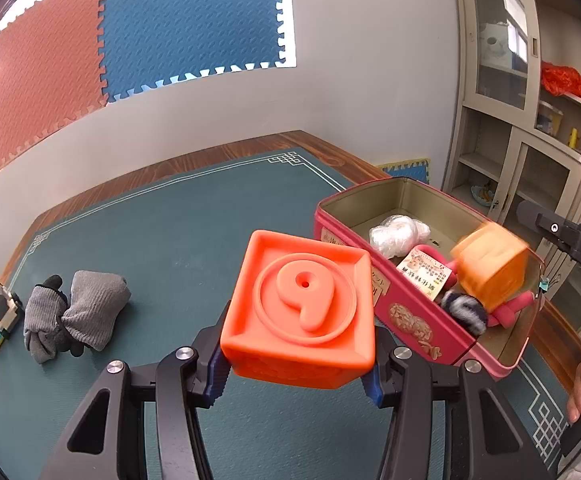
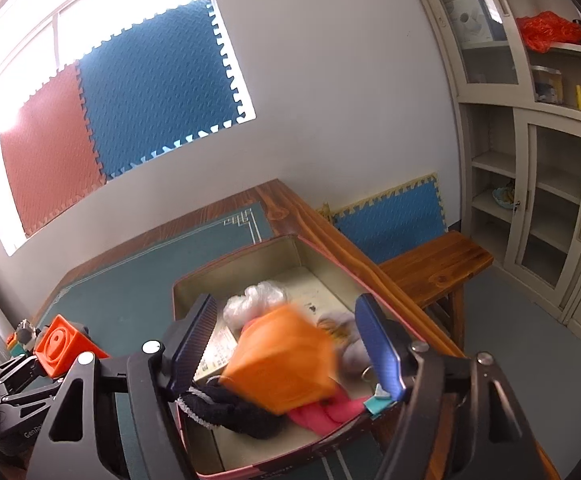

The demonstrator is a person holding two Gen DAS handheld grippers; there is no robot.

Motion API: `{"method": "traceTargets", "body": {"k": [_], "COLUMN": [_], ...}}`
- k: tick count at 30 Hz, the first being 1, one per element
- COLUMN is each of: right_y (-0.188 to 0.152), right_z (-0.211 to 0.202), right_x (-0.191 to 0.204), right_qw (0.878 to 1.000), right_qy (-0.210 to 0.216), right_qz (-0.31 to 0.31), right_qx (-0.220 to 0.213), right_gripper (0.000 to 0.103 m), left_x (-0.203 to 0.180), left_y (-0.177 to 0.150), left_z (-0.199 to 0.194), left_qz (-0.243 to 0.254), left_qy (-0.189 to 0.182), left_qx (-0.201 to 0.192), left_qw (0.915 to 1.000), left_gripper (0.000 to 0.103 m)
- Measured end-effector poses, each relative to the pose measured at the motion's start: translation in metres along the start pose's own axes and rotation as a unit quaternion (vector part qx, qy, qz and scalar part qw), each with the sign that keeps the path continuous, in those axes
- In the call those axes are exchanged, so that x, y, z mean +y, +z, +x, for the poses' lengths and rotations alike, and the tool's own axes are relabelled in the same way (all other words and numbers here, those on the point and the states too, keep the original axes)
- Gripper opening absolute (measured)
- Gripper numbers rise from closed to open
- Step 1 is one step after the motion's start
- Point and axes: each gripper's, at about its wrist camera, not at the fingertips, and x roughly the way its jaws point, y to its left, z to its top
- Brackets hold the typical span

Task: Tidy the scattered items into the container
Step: 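Open both tools to drop the two blocks into the tin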

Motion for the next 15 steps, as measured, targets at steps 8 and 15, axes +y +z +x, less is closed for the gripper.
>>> {"method": "traceTargets", "body": {"k": [8,15], "right_y": [-0.003,-0.006], "right_z": [-0.004,-0.005], "right_x": [-0.008,-0.007], "right_qw": [0.999,0.997], "right_qy": [-0.031,-0.045], "right_qz": [0.023,0.015], "right_qx": [-0.031,-0.059], "right_gripper": [0.075,0.075], "left_x": [-0.009,-0.031], "left_y": [0.026,0.056], "left_z": [0.006,0.024], "left_qz": [0.002,0.012], "left_qy": [-0.019,-0.053], "left_qx": [-0.010,-0.018], "left_qw": [0.9998,0.9984], "left_gripper": [0.054,0.054]}}
